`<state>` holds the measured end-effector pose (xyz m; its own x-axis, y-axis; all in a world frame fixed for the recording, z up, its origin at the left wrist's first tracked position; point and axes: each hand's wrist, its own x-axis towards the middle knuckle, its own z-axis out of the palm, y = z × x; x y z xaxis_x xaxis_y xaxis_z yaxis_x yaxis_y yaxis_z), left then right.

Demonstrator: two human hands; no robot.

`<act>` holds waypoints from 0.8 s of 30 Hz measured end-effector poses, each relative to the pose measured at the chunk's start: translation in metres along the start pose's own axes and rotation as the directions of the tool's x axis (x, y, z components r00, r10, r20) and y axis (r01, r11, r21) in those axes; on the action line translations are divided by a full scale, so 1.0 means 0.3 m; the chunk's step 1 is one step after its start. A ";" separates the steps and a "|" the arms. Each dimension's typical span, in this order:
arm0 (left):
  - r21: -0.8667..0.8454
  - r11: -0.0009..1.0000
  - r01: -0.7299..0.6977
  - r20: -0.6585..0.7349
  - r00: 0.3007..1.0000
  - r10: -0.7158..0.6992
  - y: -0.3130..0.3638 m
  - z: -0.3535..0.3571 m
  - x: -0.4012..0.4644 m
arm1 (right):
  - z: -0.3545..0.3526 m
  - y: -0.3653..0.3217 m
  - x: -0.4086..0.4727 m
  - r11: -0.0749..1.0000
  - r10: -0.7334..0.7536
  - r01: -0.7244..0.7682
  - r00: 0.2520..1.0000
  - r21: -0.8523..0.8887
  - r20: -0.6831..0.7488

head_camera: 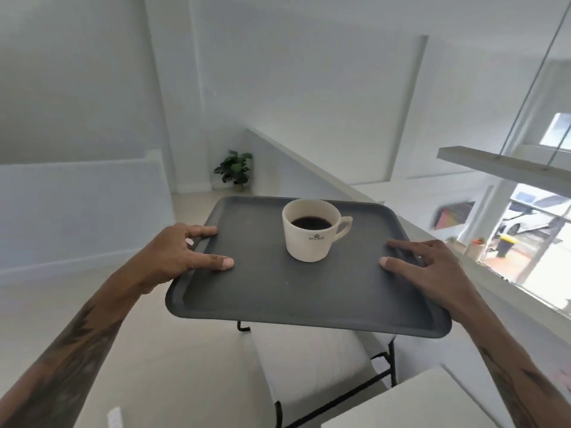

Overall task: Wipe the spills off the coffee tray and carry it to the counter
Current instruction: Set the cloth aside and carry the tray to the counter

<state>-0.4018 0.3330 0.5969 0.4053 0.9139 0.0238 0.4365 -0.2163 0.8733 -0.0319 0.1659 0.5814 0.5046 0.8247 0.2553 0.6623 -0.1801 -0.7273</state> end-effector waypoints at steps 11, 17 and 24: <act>-0.009 0.981 0.194 -0.409 0.895 -0.181 -0.371 -0.795 -0.451 | 0.806 -0.662 -0.001 0.942 -0.330 0.294 0.902 0.164 0.279; -0.049 0.946 0.322 -0.615 0.736 -0.282 -0.554 -1.116 -0.708 | 1.242 -1.027 -0.034 0.863 -0.501 0.405 0.757 0.301 0.419; -0.122 0.877 0.464 -0.792 0.487 -0.368 -0.750 -1.397 -0.964 | 1.716 -1.459 -0.115 0.744 -0.668 0.469 0.538 0.475 0.515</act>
<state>-0.9539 0.2613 0.5974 -0.5995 0.7968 0.0758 0.4732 0.2765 0.8365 -0.6242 0.4924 0.5631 -0.4562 0.8398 0.2945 0.4665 0.5075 -0.7244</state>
